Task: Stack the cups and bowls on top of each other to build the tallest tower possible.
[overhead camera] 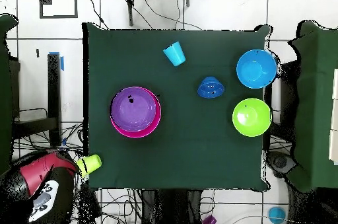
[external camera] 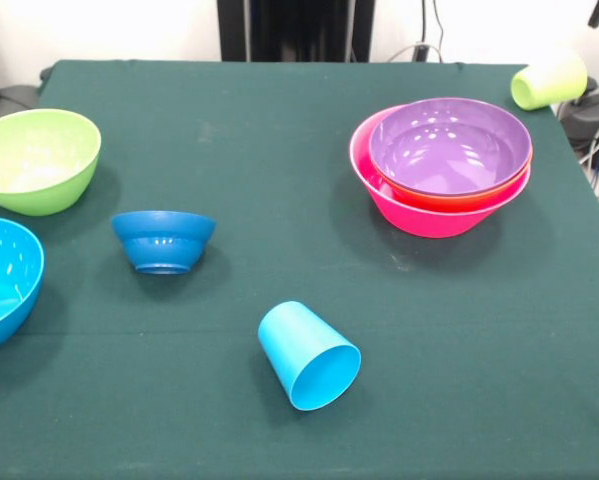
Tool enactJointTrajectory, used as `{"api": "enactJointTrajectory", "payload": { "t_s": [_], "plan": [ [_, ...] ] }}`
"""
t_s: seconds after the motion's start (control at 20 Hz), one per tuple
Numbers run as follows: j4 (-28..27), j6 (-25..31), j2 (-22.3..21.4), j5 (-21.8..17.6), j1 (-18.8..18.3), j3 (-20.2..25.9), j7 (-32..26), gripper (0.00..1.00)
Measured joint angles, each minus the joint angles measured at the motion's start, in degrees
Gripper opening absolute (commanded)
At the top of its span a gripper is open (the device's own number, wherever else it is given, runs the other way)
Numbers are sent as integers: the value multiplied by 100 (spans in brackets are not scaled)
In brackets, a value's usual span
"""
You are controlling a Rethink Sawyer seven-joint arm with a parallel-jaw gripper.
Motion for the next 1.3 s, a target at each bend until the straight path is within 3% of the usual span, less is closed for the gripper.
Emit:
{"api": "enactJointTrajectory", "payload": {
  "t_s": [0.55,1.3],
  "plan": [
    [246,-889,492,5,-1,-19,0,100],
    [341,-1087,567,11,195,-15,0,100]
  ]
}}
